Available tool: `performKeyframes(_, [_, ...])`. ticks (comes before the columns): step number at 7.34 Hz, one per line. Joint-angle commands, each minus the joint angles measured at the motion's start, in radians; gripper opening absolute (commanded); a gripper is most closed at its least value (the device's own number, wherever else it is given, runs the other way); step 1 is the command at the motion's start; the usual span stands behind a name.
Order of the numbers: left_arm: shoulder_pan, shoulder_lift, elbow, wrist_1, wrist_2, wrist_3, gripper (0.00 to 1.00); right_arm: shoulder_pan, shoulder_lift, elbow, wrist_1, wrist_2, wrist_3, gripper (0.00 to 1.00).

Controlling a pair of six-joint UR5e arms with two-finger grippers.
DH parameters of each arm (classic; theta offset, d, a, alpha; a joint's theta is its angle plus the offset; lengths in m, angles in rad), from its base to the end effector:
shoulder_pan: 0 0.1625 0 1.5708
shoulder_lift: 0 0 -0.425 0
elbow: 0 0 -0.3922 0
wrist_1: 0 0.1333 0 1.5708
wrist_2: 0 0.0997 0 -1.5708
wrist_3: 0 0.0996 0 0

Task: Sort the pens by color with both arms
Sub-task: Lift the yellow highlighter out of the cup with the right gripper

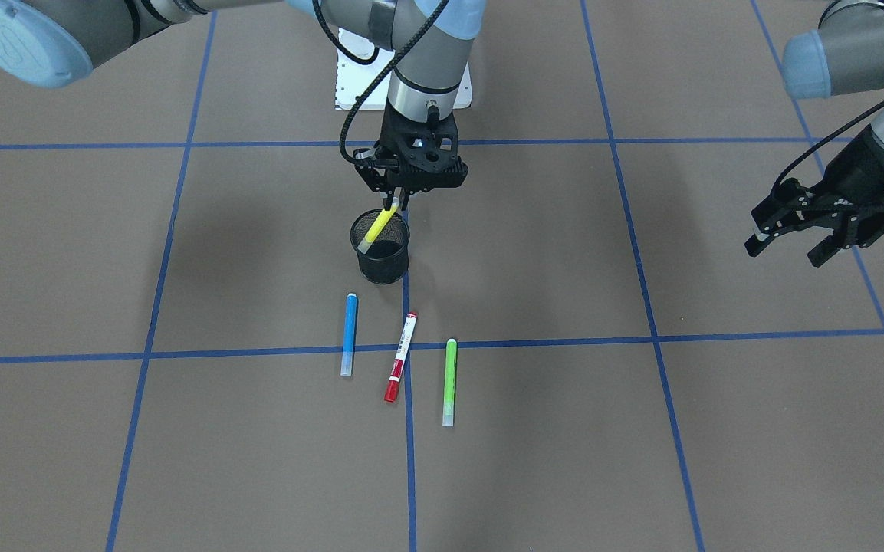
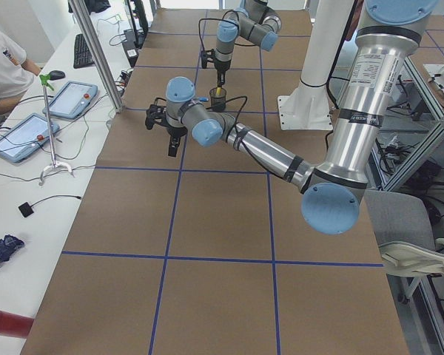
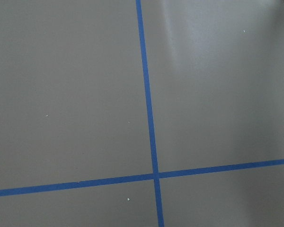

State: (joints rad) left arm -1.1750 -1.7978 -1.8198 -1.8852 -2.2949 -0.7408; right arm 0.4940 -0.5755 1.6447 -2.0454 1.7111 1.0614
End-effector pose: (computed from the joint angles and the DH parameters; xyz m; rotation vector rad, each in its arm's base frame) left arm 0.1566 -0.5495 0.3785 0.2663 0.9802 -0.0288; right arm -0.5447 -0.4289 0.0758 0.1661 -0.5860 -0.0566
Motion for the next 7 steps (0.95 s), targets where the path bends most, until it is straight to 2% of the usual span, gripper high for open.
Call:
performKeyframes(1, [0.002, 0.000, -0.004, 0.000, 0.000, -0.008, 0.99, 0.055, 0.000, 0.099, -0.024, 0.030, 0.018, 0.00])
performKeyframes(2, [0.000, 0.000, -0.012, 0.000, 0.000, -0.012, 0.99, 0.087, 0.020, 0.106, -0.012, 0.038, 0.043, 0.00])
performKeyframes(3, [0.000, 0.000, -0.018, 0.001, 0.002, -0.014, 0.99, 0.106, 0.017, 0.095, 0.099, 0.033, 0.134, 0.00])
performKeyframes(4, [0.000, 0.000, -0.021, 0.002, 0.002, -0.014, 0.99, 0.112, 0.020, 0.043, 0.201, 0.015, 0.168, 0.00])
performKeyframes(7, [0.000, 0.000, -0.021, 0.002, 0.002, -0.015, 0.99, 0.078, 0.062, -0.089, 0.423, -0.222, 0.143, 0.00])
